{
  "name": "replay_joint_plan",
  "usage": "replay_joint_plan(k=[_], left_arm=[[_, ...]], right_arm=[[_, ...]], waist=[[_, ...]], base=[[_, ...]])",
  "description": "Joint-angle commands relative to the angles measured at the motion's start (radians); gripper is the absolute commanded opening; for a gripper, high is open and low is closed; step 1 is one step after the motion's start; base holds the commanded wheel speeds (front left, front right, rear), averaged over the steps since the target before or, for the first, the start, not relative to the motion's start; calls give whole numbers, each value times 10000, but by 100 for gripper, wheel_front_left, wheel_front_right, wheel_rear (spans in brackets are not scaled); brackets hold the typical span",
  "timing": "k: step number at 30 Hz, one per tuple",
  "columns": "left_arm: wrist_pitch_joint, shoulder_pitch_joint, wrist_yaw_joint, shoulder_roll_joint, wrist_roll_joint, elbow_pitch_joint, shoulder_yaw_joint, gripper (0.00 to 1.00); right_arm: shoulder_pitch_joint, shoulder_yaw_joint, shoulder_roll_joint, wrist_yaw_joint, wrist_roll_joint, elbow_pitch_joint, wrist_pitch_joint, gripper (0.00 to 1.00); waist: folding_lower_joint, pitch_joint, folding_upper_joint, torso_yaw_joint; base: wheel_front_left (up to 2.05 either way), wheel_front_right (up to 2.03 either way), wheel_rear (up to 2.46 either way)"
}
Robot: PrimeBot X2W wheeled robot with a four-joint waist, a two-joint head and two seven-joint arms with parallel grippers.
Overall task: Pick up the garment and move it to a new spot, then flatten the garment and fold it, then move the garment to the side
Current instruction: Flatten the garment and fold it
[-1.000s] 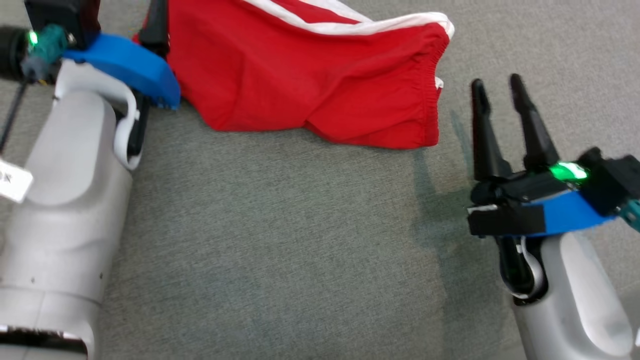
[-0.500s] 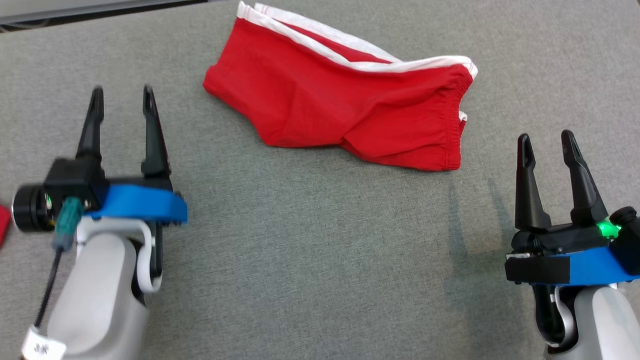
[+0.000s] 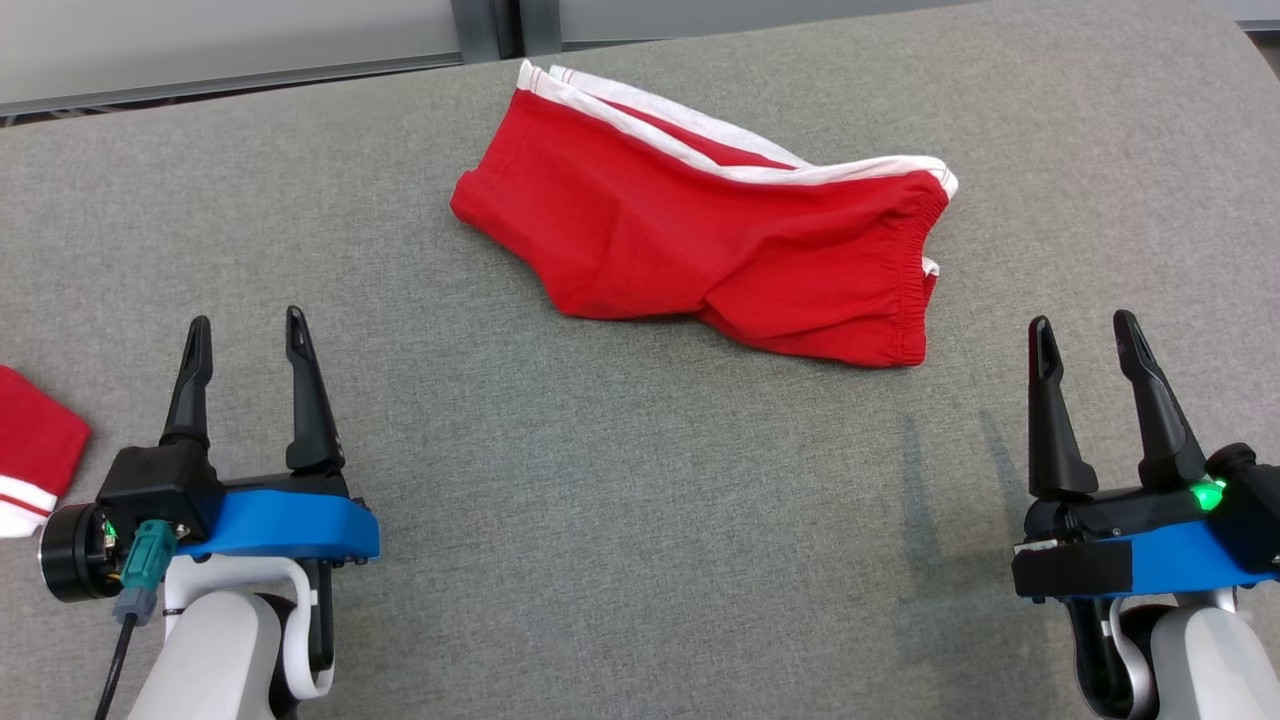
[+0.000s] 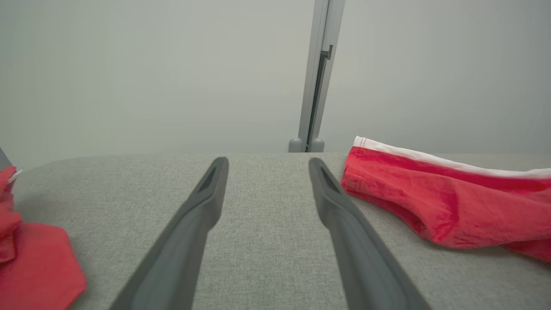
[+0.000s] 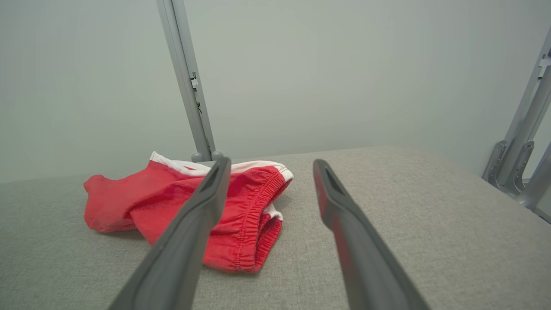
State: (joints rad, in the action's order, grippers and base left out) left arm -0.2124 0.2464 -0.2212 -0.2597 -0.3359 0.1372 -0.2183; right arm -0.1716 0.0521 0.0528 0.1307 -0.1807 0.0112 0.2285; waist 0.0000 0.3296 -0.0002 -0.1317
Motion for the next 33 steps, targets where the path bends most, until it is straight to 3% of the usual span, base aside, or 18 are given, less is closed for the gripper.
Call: replay_joint_plan(k=[1, 14, 21, 24, 33], left_arm=[[39, -105, -65, -49, -39, -90, -10, 100], [600, 646, 76, -150, 43, -243, -315, 100], [1966, 2980, 1161, 135, -56, 860, -1257, 100], [2800, 4461, 1858, 397, -239, 2267, -1655, 100], [3884, 6536, 2864, 598, -380, 5592, -2167, 100]], right_arm=[[130, 31, 49, 1, 18, -35, -48, 100], [-116, 109, 42, 1, -47, -161, -150, 100], [-564, -40, 82, 1, -99, -209, -171, 100], [-836, -258, 85, 1, -165, -81, -136, 100], [-1164, -612, 46, 1, -465, 362, 44, 100]], waist=[[0, -6, 2, 3], [0, 306, 2, 43], [0, 1084, 2, 102], [0, 1454, 2, -41], [0, 1823, 2, -529]], base=[[0, 0, 0], [0, 0, 0], [0, 0, 0], [0, 0, 0], [0, 0, 0]])
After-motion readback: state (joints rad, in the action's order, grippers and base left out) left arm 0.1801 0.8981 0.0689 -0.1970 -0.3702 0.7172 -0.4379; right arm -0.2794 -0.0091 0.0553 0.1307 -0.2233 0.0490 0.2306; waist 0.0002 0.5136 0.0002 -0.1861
